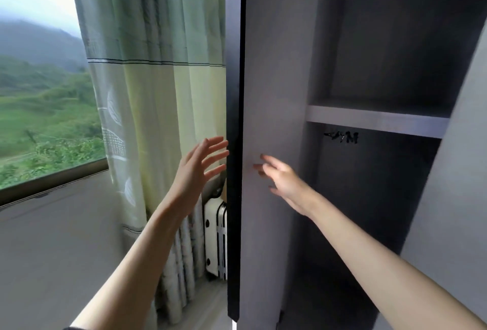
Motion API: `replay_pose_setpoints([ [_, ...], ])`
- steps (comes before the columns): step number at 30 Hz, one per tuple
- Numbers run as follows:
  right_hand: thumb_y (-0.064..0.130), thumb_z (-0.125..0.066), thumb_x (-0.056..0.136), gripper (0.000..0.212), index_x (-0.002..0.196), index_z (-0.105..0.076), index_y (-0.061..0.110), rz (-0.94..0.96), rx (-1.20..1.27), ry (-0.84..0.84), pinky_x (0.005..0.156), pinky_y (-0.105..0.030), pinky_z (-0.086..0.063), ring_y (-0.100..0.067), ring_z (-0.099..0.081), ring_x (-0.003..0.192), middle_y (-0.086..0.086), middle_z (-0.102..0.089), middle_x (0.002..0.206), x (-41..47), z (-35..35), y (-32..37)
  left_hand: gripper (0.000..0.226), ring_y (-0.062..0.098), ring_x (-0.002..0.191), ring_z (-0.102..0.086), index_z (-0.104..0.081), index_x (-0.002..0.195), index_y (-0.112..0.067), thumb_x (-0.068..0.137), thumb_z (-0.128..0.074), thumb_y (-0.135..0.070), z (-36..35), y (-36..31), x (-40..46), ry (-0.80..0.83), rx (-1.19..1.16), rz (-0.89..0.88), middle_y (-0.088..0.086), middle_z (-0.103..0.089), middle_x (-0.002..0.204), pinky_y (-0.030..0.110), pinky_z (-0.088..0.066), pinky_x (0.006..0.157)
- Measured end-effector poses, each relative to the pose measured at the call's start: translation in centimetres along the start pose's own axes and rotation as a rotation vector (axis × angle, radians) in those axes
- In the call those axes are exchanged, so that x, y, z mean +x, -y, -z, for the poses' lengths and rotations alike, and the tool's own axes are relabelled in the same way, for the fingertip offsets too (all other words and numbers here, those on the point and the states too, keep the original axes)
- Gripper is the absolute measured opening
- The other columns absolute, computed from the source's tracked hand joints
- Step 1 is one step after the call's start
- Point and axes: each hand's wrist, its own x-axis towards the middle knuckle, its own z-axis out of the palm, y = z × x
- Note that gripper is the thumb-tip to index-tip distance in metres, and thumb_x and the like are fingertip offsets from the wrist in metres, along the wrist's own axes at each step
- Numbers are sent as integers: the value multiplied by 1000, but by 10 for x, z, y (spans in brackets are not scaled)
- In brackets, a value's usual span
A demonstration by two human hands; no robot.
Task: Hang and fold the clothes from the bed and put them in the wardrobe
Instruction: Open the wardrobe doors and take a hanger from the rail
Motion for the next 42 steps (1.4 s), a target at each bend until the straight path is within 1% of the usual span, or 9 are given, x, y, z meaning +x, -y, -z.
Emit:
replay_pose_setpoints([
  [6,10,-40,100,39,139,-41,12,5,-50,-124,102,-25,-33,-16,-45,128,-6,-50,138,-23,92,-21,29,8,114,-58,-59,115,-35,91,-47,-47,-94,15,-1,181,172,-126,-12,-65,119,33,-46,97],
  [15,24,-42,100,44,143,-36,19,1,-403,-339,96,-20,-36,-12,-45,128,-2,-45,143,-51,281,-69,26,6,109,-61,-57,117,-35,100,-37,-35,-256,90,48,328,0,86,-8,-64,122,30,-49,91],
  [19,30,-36,101,50,148,-24,21,-33,-1009,-487,116,-43,-15,-19,-14,145,0,-23,156,-61,354,-88,26,10,112,-60,-57,114,-35,99,-36,-40,-327,122,75,376,-104,165,-6,-61,125,40,-46,99],
  [23,39,-38,98,63,150,-2,32,-189,-1398,-451,112,-58,-2,-23,18,144,3,18,158,-71,400,-104,31,11,119,-52,-49,127,-34,99,-39,-41,-385,143,92,445,-80,218,-4,-50,137,40,-43,102],
  [26,40,-44,96,73,149,5,35,-271,-1529,-420,109,-65,-2,-25,26,141,1,30,154,-67,423,-113,44,13,133,-39,-33,143,-29,100,-40,-35,-418,149,110,503,33,174,-7,-35,148,39,-36,108],
  [30,40,-47,94,76,149,5,35,-384,-1504,-419,110,-63,-9,-28,26,141,2,32,153,-58,445,-122,52,8,140,-23,-18,149,-28,101,-38,-29,-454,150,139,571,99,114,-17,-21,152,32,-24,114],
  [35,34,-47,95,71,150,-1,32,-418,-1405,-443,116,-53,-11,-29,26,141,1,36,150,-51,447,-131,41,1,117,-50,-49,125,-42,96,-39,-14,-475,149,166,704,-19,89,-21,-57,125,20,-36,91],
  [39,31,-44,98,70,151,2,26,-355,-1113,-564,118,-36,-14,-19,8,146,2,28,154,-42,427,-122,49,5,107,-54,-59,114,-37,72,-42,-20,-471,154,182,732,-93,189,-15,-65,108,35,-37,89],
  [42,29,-46,98,75,149,9,32,-322,-918,-579,115,-29,-15,-15,-2,146,6,28,154,-43,410,-120,43,16,104,-53,-61,111,-26,81,-35,-8,-466,155,183,709,-208,264,-13,-67,88,43,-43,89],
])
